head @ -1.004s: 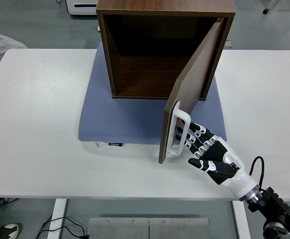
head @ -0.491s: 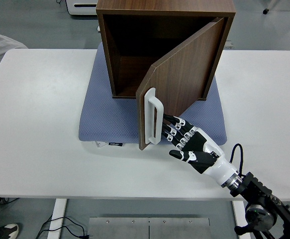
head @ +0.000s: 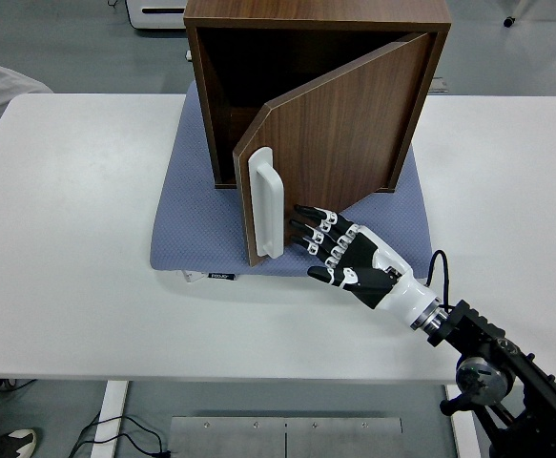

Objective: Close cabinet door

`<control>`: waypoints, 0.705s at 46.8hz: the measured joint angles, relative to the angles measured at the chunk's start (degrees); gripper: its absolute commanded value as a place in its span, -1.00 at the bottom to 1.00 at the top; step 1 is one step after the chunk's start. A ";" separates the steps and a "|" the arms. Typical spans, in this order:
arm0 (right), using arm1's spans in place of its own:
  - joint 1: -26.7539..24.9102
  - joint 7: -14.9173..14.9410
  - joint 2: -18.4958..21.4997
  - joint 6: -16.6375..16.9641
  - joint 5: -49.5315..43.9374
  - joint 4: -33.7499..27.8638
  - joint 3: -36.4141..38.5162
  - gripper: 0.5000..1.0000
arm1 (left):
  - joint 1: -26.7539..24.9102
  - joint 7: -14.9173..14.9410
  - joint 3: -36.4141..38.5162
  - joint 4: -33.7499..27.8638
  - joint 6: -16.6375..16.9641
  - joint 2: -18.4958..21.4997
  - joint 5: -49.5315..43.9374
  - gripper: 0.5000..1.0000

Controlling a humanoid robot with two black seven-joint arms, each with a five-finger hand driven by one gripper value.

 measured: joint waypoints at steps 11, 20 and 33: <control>3.63 0.00 -0.01 0.00 0.10 -2.91 -0.98 1.00 | 0.01 -0.03 -0.04 0.01 0.00 0.00 -0.01 1.00; 7.73 0.24 0.00 -0.01 0.69 -4.96 -1.12 1.00 | 0.00 -0.04 0.03 0.00 0.00 0.00 -0.01 1.00; 11.84 0.36 0.00 -0.01 1.07 -9.07 -1.13 1.00 | 0.00 -0.02 -0.01 -0.01 0.00 0.00 -0.02 1.00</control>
